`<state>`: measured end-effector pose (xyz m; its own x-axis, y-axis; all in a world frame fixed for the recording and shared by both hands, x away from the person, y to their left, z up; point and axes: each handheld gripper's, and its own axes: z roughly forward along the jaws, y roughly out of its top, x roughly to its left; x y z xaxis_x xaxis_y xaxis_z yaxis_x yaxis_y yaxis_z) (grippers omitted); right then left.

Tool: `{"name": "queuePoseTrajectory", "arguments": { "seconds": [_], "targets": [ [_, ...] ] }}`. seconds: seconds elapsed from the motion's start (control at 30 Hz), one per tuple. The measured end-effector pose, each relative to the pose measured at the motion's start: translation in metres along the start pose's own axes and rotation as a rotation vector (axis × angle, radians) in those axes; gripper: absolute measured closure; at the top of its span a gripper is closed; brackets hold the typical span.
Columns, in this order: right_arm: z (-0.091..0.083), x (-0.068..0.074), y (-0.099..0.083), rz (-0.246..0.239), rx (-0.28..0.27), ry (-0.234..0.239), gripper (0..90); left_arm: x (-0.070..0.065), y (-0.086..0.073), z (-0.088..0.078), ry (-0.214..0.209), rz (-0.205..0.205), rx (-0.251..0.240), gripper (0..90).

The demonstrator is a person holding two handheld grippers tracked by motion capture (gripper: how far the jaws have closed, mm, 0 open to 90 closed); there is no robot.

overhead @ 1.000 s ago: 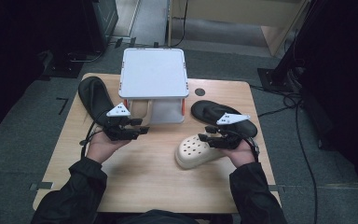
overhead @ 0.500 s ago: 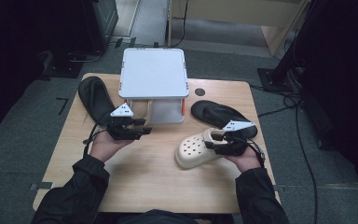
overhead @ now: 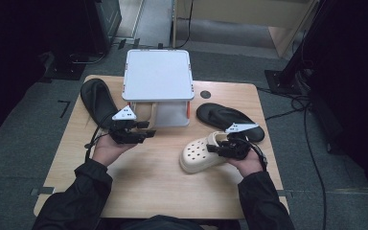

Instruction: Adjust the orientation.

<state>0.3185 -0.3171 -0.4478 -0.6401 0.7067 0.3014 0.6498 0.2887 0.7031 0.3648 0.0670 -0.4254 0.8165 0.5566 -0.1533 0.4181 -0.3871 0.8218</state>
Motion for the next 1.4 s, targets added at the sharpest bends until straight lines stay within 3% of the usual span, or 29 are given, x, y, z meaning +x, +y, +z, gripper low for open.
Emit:
{"name": "queuePoseTrajectory", "arguments": {
  "seconds": [0.33,0.43,0.83,1.0,1.13,1.2,1.4],
  "targets": [
    [0.018,0.014,0.019,0.032,-0.038,0.045,73.5,-0.001,0.0,-0.001,0.002,0.0,-0.013,50.8],
    [0.026,0.019,0.025,0.028,-0.024,0.052,73.4,-0.001,-0.001,-0.001,0.0,0.003,-0.015,51.4],
    [0.062,0.031,0.044,0.02,-0.023,0.05,72.0,-0.006,-0.003,0.005,-0.011,-0.002,0.004,51.8],
    [0.07,0.027,0.048,0.018,-0.029,0.043,69.5,-0.008,-0.004,0.007,-0.019,-0.008,0.007,51.8],
    [0.067,0.027,0.049,-0.007,-0.034,0.036,64.2,-0.011,-0.005,0.01,-0.03,-0.01,0.024,51.7],
    [0.061,0.028,0.049,-0.018,-0.048,0.034,60.3,-0.014,-0.008,0.011,-0.028,-0.019,0.007,52.0],
    [0.032,0.021,0.05,-0.018,-0.128,0.031,68.4,-0.021,-0.011,0.013,-0.032,-0.024,0.02,51.9]
  ]
}}
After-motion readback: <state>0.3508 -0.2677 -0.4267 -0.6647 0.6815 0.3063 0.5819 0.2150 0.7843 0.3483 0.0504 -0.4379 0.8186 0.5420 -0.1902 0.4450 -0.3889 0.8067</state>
